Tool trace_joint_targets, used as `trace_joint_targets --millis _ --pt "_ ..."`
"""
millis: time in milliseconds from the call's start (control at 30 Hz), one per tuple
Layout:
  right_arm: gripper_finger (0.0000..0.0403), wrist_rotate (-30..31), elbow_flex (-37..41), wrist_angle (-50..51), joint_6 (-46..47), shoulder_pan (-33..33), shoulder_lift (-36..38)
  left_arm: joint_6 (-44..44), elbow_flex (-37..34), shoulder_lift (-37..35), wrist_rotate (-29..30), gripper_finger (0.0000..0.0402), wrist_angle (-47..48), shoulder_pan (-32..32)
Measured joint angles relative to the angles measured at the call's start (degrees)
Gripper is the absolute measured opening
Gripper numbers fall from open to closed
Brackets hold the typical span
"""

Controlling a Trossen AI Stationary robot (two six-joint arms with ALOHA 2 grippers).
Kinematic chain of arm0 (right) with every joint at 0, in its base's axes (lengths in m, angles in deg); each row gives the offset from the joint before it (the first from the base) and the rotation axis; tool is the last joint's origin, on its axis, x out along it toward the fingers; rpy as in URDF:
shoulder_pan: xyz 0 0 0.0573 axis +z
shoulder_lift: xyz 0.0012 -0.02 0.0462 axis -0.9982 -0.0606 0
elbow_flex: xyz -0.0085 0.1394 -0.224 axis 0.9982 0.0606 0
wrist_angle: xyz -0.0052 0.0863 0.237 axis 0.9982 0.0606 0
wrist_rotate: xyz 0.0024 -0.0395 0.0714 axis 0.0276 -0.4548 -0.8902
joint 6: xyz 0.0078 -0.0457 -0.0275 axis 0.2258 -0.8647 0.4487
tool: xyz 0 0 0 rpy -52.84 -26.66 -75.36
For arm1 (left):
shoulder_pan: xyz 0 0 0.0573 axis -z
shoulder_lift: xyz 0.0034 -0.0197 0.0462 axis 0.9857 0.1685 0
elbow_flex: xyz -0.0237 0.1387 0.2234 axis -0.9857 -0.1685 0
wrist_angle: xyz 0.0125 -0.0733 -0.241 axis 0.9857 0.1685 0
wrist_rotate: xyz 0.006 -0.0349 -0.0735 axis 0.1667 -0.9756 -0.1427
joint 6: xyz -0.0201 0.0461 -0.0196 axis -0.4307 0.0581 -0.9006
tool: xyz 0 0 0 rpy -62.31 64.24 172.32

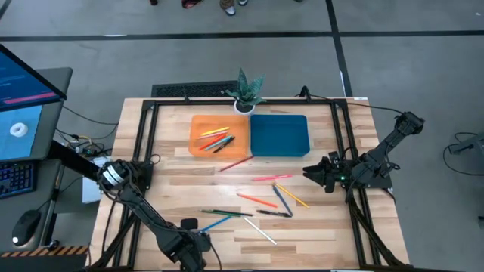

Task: Sort pens & pencils
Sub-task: Put the purple pen into the orange bin

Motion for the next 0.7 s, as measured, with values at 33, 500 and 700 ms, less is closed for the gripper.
trace_joint_targets --millis 33,500,700 --pt "0.0225 0.0 0.0 0.0 0.0 0.0 0.0 -0.5 -0.3 0.0 0.0 0.0042 -0.2 -0.1" --pt "0.0225 -0.9 0.0 0.0 0.0 0.0 0.0 -4.8 2.2 0.3 -0.4 0.0018 -0.7 -2.3" --pt "0.0225 -1.0 0.0 0.0 0.0 0.0 0.0 -4.8 11.2 0.0 0.9 0.0016 3.2 -4.3"
